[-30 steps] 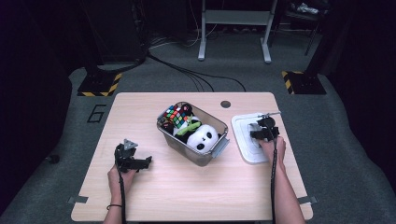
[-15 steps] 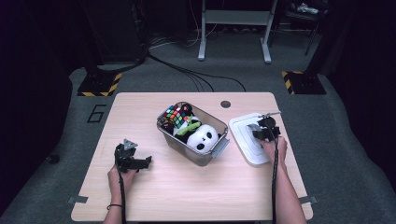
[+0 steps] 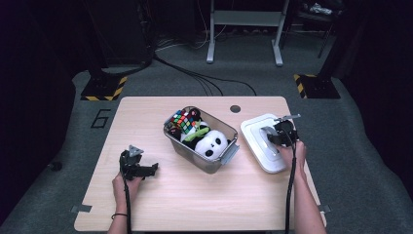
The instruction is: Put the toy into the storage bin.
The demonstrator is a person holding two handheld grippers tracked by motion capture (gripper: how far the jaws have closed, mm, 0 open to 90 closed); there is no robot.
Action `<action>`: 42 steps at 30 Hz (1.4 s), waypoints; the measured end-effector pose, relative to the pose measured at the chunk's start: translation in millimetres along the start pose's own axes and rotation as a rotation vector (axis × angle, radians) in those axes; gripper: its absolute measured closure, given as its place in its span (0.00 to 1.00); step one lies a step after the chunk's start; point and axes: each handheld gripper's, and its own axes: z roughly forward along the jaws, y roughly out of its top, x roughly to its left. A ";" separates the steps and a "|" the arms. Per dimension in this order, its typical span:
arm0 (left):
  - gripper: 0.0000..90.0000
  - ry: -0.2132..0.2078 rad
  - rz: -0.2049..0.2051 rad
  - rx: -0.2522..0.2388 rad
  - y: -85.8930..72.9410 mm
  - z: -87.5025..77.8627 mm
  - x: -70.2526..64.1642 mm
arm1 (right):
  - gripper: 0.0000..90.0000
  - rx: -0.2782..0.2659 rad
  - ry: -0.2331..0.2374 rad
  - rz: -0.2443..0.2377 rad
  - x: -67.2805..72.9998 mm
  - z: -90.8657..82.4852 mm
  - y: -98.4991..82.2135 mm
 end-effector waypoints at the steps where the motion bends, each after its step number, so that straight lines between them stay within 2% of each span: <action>1: 0.03 0.000 0.000 0.000 0.0 0.0 0.0 | 0.74 -0.003 0.007 -0.004 -0.5 -3.2 0.5; 13: 0.03 0.000 -0.001 0.000 -0.1 -0.1 -0.2 | 0.74 -0.055 0.038 -0.013 -4.3 -25.4 10.3; 30: 0.03 -0.001 -0.001 0.000 -0.1 0.0 -0.1 | 0.74 -0.069 0.036 -0.052 0.0 -47.0 28.4; 42: 0.03 0.000 0.001 0.000 0.0 0.0 0.0 | 0.74 -0.104 0.034 -0.081 4.8 -67.1 49.0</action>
